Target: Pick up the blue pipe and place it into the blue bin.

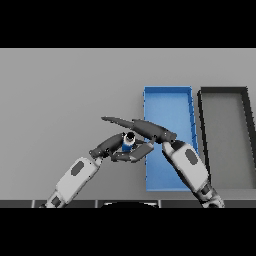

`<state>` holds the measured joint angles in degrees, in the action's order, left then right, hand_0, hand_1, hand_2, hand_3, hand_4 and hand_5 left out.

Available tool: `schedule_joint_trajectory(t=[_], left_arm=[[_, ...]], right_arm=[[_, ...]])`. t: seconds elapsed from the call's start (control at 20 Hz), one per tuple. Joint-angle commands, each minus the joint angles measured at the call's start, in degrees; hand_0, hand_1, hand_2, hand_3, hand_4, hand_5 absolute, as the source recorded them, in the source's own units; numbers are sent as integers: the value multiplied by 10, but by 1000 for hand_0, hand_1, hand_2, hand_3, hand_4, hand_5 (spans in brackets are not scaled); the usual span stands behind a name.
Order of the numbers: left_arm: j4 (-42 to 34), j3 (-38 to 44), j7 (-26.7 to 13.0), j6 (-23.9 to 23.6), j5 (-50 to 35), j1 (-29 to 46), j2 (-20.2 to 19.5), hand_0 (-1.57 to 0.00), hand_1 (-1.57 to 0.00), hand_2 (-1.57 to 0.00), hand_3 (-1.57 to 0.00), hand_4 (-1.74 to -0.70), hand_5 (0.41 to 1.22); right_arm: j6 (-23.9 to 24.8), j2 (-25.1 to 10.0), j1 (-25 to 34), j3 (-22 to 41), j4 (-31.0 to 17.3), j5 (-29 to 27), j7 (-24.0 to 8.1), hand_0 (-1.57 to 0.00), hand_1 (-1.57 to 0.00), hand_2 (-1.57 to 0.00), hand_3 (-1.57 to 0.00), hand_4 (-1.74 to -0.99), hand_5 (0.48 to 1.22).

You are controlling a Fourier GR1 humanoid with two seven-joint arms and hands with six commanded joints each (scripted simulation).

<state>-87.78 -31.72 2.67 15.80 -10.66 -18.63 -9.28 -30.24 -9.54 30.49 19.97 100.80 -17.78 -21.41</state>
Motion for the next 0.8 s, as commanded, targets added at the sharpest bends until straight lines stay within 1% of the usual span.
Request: schedule_joint_trajectory(t=[0.0,0.05,0.1,0.15,0.2,0.25,0.3,0.35,0.4,0.45,0.5,0.55,0.6,0.65,0.7,0.75], left_arm=[[5,-1,3,2,2,-2,3,-1571,-1567,-1571,-1395,-1717,1221],[8,0,20,-3,18,-11,5,-1496,-1393,-1367,-1150,-1630,1221],[-1,-10,-5,-16,47,-12,-6,-1236,-1120,-1093,-920,-1613,1221],[-5,-15,-16,-20,69,-14,-19,-993,-895,-875,-736,-1587,1221],[-5,-16,-9,-25,76,-11,-15,-879,-828,-796,-667,-1611,1221],[-13,-15,-10,-24,73,-7,-17,-895,-867,-845,-656,-1637,1221],[-19,-9,-1,-25,60,-1,-12,-1030,-1008,-990,-623,-1658,1192],[-21,-5,15,-21,43,9,-5,-1138,-1120,-1106,-573,-1674,1198],[-24,1,18,-20,31,12,-3,-1225,-1211,-1199,-525,-1688,1203],[-18,8,11,-20,18,8,6,-1294,-1283,-1274,-533,-1698,1206],[-15,7,13,-21,16,7,11,-1349,-1340,-1333,-527,-1707,1209],[-13,7,15,-20,16,2,10,-1394,-1386,-1381,-550,-1714,1212],[-6,6,9,-25,19,-5,12,-1429,-1423,-1419,-588,-1719,1214],[-12,5,13,-21,16,2,-1,-1458,-1453,-1449,-591,-1724,1215],[-11,1,20,-24,20,-1,-6,-1480,-1454,-1474,-550,-1727,1216],[-11,-1,17,-27,20,-7,-9,-1498,-1453,-1493,-527,-1730,1217]], right_arm=[[-8,2,4,1,-7,-3,5,-54,-83,-115,-43,-1268,519],[-13,6,12,3,-10,-7,4,-138,-166,-193,-106,-1308,523],[-14,11,15,10,-11,-6,-3,-278,-313,-329,-228,-1352,528],[-20,9,21,8,-16,-7,-2,-478,-500,-500,-375,-1390,538],[-26,8,22,10,-17,-12,2,-697,-714,-714,-562,-1453,551],[-27,9,20,13,-14,-23,4,-872,-886,-886,-701,-1503,573],[-21,15,26,13,-21,-36,-13,-1012,-1023,-1023,-828,-1541,604],[-20,17,18,14,-23,-43,-19,-1123,-1132,-1132,-977,-1513,650],[-14,22,16,16,-20,-52,-25,-1213,-1220,-1220,-1096,-1492,706],[-6,33,9,21,-18,-39,-12,-1285,-1290,-1290,-1191,-1475,809],[-3,35,7,21,-21,-28,8,-1342,-1346,-1346,-1267,-1464,891],[-3,33,6,22,-16,-15,15,-1388,-1391,-1391,-1328,-1458,957],[-6,31,12,15,-24,-3,23,-1424,-1427,-1427,-1376,-1456,1010],[-14,33,6,16,-25,13,39,-1454,-1456,-1456,-1415,-1459,1052],[-18,39,4,19,-18,25,42,-1477,-1479,-1479,-1446,-1465,1086],[-21,42,5,12,-16,22,31,-1496,-1497,-1497,-1471,-1469,1113]])
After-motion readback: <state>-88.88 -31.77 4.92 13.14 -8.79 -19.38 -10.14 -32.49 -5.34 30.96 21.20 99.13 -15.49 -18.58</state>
